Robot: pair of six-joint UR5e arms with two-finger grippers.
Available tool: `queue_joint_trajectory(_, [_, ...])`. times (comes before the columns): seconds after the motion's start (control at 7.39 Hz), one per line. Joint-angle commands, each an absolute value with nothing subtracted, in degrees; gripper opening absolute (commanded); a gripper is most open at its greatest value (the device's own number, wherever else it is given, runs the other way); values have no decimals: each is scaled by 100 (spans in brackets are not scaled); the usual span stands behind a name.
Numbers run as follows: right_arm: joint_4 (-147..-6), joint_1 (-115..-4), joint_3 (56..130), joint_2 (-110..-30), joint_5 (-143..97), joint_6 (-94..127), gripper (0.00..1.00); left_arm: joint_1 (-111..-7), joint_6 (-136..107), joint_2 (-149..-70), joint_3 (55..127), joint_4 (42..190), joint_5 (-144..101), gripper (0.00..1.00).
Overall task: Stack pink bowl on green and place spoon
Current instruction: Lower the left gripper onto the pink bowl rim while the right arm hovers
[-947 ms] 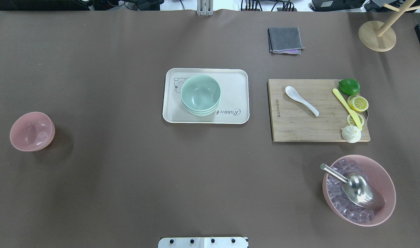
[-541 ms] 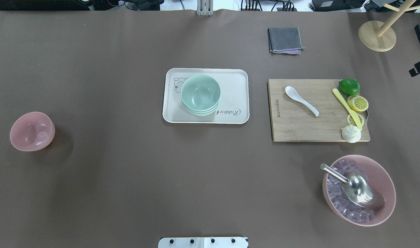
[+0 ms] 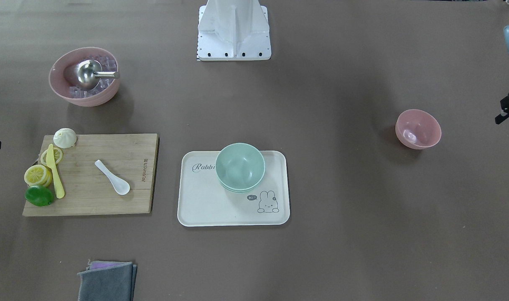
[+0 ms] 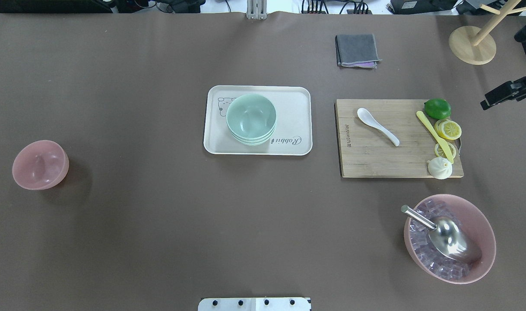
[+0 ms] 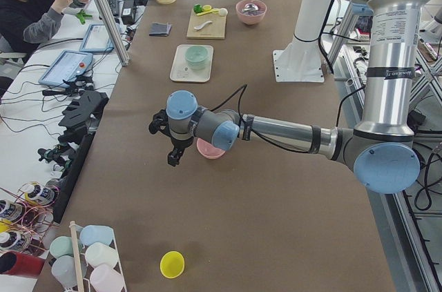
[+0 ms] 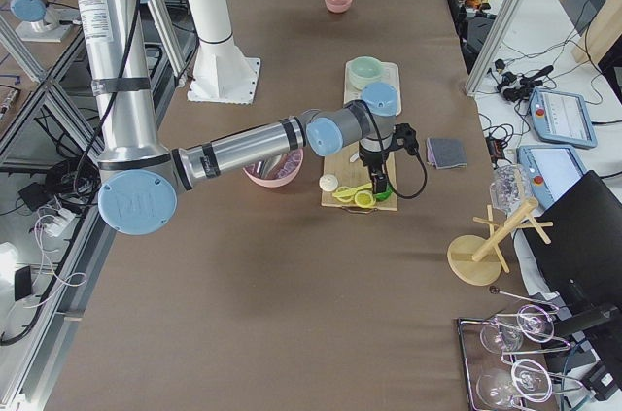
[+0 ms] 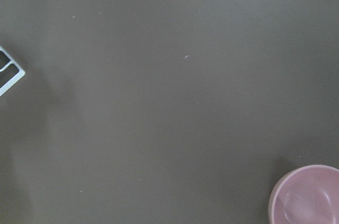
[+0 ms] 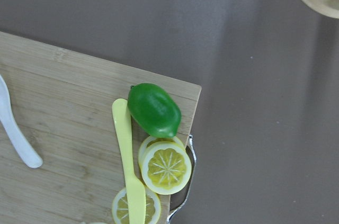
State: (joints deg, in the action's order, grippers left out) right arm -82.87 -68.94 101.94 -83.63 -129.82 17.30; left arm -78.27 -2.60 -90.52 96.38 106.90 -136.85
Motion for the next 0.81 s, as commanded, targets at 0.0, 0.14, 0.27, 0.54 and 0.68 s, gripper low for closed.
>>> queue_joint_trajectory(0.0, [-8017, -6392, 10187, -8341, -12842, 2203, 100, -7262, -807, -9062, 9501, 10749, -13667, 99])
queue_joint_trajectory(0.14, [-7772, -6163, 10169, -8306, -12676, 2598, 100, -7129, -826, -9062, 9457, 10749, -13667, 99])
queue_joint_trajectory(0.27, [-7648, -6013, 10152, -8306, -12578, 2802, 100, -7015, -870, -9070, 9335, 10758, -13676, 99])
queue_joint_trajectory(0.54, [-7629, -5977, 10151, -8306, -12568, 2804, 100, -6786, -1290, -9149, 8967, 11290, -13667, 97])
queue_joint_trajectory(0.68, [-7629, -5977, 10151, -8306, -12568, 2804, 100, -6698, -1544, -9158, 8591, 11964, -13667, 97])
